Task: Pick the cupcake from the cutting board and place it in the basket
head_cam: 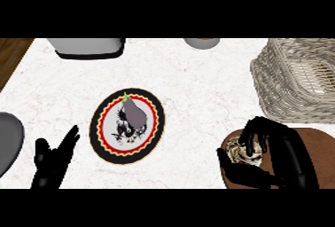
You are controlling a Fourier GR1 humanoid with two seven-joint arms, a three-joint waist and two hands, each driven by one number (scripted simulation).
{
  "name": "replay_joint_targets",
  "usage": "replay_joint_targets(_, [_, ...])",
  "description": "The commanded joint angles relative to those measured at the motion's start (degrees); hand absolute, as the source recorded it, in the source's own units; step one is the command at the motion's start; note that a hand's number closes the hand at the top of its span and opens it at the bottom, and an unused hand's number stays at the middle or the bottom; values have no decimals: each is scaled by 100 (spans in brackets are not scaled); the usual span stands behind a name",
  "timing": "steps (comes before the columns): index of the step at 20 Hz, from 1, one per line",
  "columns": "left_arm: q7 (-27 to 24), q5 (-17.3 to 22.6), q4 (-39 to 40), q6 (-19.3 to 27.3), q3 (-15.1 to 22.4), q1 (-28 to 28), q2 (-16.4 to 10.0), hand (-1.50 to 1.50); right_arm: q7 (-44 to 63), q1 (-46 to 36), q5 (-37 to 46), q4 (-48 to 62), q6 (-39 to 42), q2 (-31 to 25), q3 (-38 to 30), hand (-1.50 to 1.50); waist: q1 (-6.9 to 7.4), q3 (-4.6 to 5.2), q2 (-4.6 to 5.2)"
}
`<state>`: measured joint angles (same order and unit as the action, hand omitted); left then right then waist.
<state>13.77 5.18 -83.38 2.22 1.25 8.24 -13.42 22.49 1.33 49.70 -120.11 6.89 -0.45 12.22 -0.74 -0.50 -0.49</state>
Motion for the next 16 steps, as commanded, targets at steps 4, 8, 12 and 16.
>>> replay_joint_targets(4, [-103, -19, 179, -191, 99, 302, 39, 0, 1663, -1195, -971, -1574, 830, -210, -1401, 150, 45, 57, 31])
replay_joint_targets(8, [-35, -7, 355, -124, 18, 86, 116, 0, 2312, -2402, -1411, -1049, 965, -682, -2494, 150, 80, 57, 47])
replay_joint_targets(12, [271, -148, 238, 24, 131, -164, 209, 0, 2746, -3549, -2198, -434, 1280, -1439, -3463, 150, 62, 53, 44])
replay_joint_targets(16, [183, -5, 117, -226, -106, -41, -38, 0, 2846, -4106, -2409, 554, 1414, -2155, -3802, 150, 112, 53, 45])
